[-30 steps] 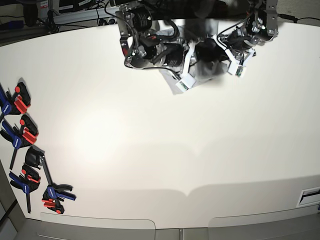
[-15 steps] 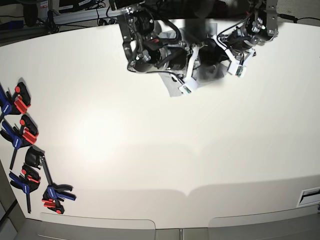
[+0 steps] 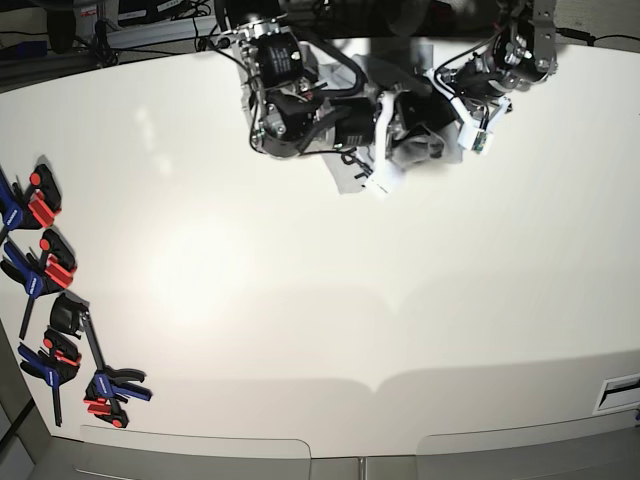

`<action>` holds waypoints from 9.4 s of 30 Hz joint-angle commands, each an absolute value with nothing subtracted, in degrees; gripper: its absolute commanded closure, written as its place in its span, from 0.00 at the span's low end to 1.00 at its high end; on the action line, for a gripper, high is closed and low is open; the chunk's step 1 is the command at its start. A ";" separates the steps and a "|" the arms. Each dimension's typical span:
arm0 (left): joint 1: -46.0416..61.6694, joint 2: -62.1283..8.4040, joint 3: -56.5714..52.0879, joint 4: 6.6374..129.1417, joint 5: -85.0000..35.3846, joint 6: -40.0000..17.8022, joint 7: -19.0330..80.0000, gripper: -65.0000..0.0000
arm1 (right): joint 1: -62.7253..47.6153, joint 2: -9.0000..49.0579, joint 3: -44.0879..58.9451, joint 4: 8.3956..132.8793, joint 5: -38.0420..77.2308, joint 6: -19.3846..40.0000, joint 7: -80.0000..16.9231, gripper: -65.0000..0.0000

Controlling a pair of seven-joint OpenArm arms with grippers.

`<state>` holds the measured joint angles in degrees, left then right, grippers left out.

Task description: Fold the T-shirt properly

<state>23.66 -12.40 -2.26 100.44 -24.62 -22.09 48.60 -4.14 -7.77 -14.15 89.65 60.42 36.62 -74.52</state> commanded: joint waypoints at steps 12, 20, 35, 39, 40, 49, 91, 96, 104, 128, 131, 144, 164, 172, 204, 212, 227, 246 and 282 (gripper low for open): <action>23.81 -15.59 -14.63 104.42 -24.16 -21.80 49.65 1.00 | 1.30 -9.00 -14.63 90.83 67.83 40.00 -74.00 0.84; 23.83 -15.62 -25.82 108.31 -24.14 -21.85 49.65 1.00 | 7.40 -9.00 -14.63 90.83 68.14 40.00 -73.97 0.84; 23.83 -15.62 -30.76 109.43 -24.71 -21.85 50.30 1.00 | 14.11 -9.00 -14.59 90.80 67.51 40.00 -79.05 0.84; 23.83 -15.59 -30.76 109.43 -24.71 -21.82 50.35 1.00 | 14.11 -9.00 -12.71 90.83 66.87 40.00 -80.00 0.84; 23.83 -15.59 -30.76 109.43 -24.71 -21.82 50.43 1.00 | 14.11 -9.00 -11.35 90.83 66.00 40.00 -80.00 0.84; 23.86 -15.59 -30.76 109.43 -24.71 -21.82 50.57 1.00 | 12.21 -6.55 4.43 90.80 61.67 40.00 -80.00 0.64; 23.83 -15.59 -30.76 109.43 -25.78 -21.85 49.60 1.00 | -5.26 -5.21 -27.16 90.76 73.93 40.00 -80.00 0.59; 23.81 -15.62 -30.76 109.43 -25.78 -21.85 49.56 1.00 | -4.29 -5.21 -26.96 90.80 81.76 40.00 -80.00 0.59; 23.83 -15.59 -30.76 109.43 -25.82 -21.82 49.58 1.00 | 2.81 -5.23 -25.17 91.81 82.52 40.00 -80.00 0.62; 27.64 -15.59 -16.91 110.52 -70.54 -40.00 73.23 1.00 | 22.72 -1.93 -0.12 71.09 43.42 40.00 -73.93 1.00; 28.27 -15.59 -11.29 110.50 -70.52 -40.00 73.30 1.00 | 24.25 -1.89 -0.12 66.74 43.38 40.00 -75.02 1.00; 28.23 -15.59 -1.78 110.10 -42.02 -36.77 64.20 1.00 | 24.14 2.46 -9.02 61.21 51.88 40.00 -80.00 1.00; 23.57 -15.59 -1.83 109.91 -13.52 -19.35 48.14 1.00 | 22.68 10.52 -16.10 61.21 65.63 40.00 -80.00 1.00; 14.81 -15.59 -1.83 99.22 -13.52 -14.31 41.91 1.00 | 22.72 11.11 -16.10 61.23 78.50 40.00 -80.00 1.00; 14.83 -18.28 -28.38 100.64 -14.76 -11.97 43.16 1.00 | 16.47 -9.00 -16.14 61.76 39.20 39.35 -76.82 1.00; 18.31 -18.24 -28.36 100.64 -18.55 -12.01 41.80 1.00 | 15.11 -8.91 -16.14 61.76 10.33 28.36 -64.55 1.00; 18.26 -18.26 -28.36 100.64 -18.52 -11.99 41.91 1.00 | 15.14 8.54 -1.61 61.76 10.63 27.86 -68.60 1.00; 18.24 -18.26 -28.36 100.64 -18.55 -11.99 41.93 1.00 | 9.85 36.45 7.18 61.73 23.20 33.85 -72.27 1.00; 41.76 -23.18 -36.23 135.00 -18.65 -11.90 47.37 1.00 | 5.50 36.25 32.34 90.37 83.35 40.00 -80.00 1.00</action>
